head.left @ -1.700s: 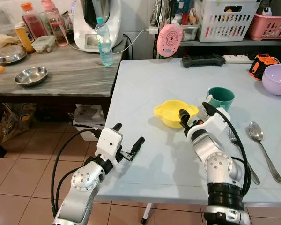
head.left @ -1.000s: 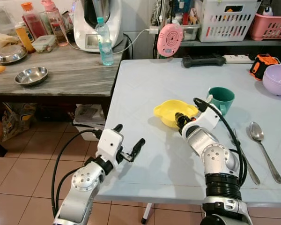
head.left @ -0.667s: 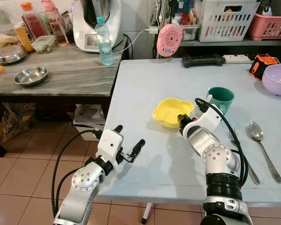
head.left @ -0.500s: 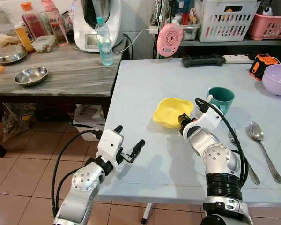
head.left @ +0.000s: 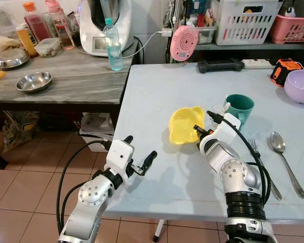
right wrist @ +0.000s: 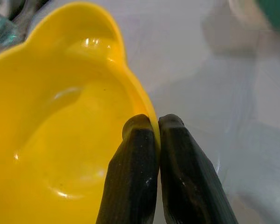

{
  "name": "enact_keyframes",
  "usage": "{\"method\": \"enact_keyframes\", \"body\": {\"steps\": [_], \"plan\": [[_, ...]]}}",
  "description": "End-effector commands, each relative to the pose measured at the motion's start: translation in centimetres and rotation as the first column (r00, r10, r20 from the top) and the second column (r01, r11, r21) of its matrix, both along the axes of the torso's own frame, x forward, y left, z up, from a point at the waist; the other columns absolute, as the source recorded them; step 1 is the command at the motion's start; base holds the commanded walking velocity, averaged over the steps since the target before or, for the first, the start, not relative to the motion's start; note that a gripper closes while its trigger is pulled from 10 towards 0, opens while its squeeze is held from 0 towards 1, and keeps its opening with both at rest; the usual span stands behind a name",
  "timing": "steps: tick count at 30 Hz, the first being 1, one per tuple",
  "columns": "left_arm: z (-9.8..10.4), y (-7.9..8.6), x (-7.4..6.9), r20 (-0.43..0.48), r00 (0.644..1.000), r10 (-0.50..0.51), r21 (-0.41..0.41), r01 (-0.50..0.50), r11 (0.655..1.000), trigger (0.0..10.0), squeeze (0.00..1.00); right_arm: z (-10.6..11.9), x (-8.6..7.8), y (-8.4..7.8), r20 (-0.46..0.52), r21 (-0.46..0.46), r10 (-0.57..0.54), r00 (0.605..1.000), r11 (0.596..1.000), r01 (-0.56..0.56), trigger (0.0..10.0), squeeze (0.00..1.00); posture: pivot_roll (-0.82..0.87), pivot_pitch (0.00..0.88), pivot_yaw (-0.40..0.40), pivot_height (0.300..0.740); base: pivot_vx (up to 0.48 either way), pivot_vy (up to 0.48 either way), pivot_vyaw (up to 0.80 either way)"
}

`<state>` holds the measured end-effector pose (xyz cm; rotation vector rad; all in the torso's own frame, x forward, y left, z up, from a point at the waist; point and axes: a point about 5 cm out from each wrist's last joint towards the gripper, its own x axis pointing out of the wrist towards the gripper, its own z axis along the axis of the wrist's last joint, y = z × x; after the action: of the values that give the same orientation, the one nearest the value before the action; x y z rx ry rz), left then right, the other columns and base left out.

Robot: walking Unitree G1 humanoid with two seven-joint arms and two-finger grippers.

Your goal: Setting the table

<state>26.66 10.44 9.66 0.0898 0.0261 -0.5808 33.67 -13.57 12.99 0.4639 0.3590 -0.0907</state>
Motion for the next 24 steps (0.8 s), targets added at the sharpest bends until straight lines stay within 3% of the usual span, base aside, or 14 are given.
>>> {"method": "enact_keyframes", "body": {"steps": [1, 5, 8, 12, 16, 17, 18, 24], "plan": [[0.0, 0.0, 0.1, -0.002, 1.0, 0.004, 0.014, -0.004, 1.0, 10.0, 0.0, 1.9, 0.2, 0.5, 0.106, -0.059, 0.041, 0.993, 0.998, -0.035, 0.0, 0.0, -0.06, 0.0, 0.041, 0.74, 0.0, 0.0, 0.0], [0.2, 0.2, 0.2, 0.015, 0.999, 0.036, 0.008, -0.036, 0.999, 10.0, 0.0, 3.7, -0.3, 0.8, 0.266, -0.242, 0.124, 0.956, 0.969, -0.059, 0.0, 0.0, -0.06, 0.0, 0.036, 0.74, 0.0, 0.0, 0.0], [0.4, 0.7, 0.4, 0.046, 0.995, 0.088, 0.018, -0.088, 0.996, 10.0, 0.0, 4.1, -0.7, 0.8, 0.308, -0.315, 0.162, 0.938, 0.947, -0.06, 0.0, 0.0, -0.06, 0.001, 0.035, 0.74, 0.0, 0.0, 0.0], [0.4, 1.8, 0.7, 0.052, 0.977, 0.207, 0.026, -0.208, 0.978, 10.0, 0.0, 4.1, -1.6, 0.2, 0.353, -0.358, 0.18, 0.918, 0.933, -0.045, 0.0, 0.0, -0.06, 0.001, 0.029, 0.74, 0.0, 0.0, 0.0], [0.8, 3.3, 0.8, 0.067, 0.947, 0.313, 0.014, -0.314, 0.949, 10.0, 0.0, 4.2, -2.8, -0.8, 0.406, -0.342, 0.16, 0.9, 0.94, -0.013, 0.0, 0.0, -0.06, 0.002, 0.023, 0.74, 0.0, 0.0, 0.0], [0.8, 3.5, 0.9, 0.063, 0.942, 0.33, 0.008, -0.331, 0.944, 10.0, 0.0, 4.2, -3.1, -1.1, 0.409, -0.349, 0.157, 0.899, 0.937, -0.005, 5.9, 0.0, -0.06, 0.001, 0.02, 0.74, 0.0, 0.0, 0.0], [0.8, 3.8, 0.9, 0.059, 0.935, 0.349, 0.003, -0.349, 0.937, 10.0, 0.0, 4.0, -3.4, -1.3, 0.41, -0.36, 0.157, 0.898, 0.933, 0.001, 10.0, 0.0, -0.06, 0.002, 0.019, 0.74, 0.0, 0.0, 0.0], [1.0, 4.6, 1.3, 0.039, 0.899, 0.435, -0.03, -0.434, 0.9, 10.0, 0.0, 2.9, -4.7, -3.1, 0.381, -0.385, 0.115, 0.918, 0.922, 0.045, 10.0, 0.0, -0.06, 0.0, 0.014, 0.74, 0.0, 0.0, 0.0]]}}
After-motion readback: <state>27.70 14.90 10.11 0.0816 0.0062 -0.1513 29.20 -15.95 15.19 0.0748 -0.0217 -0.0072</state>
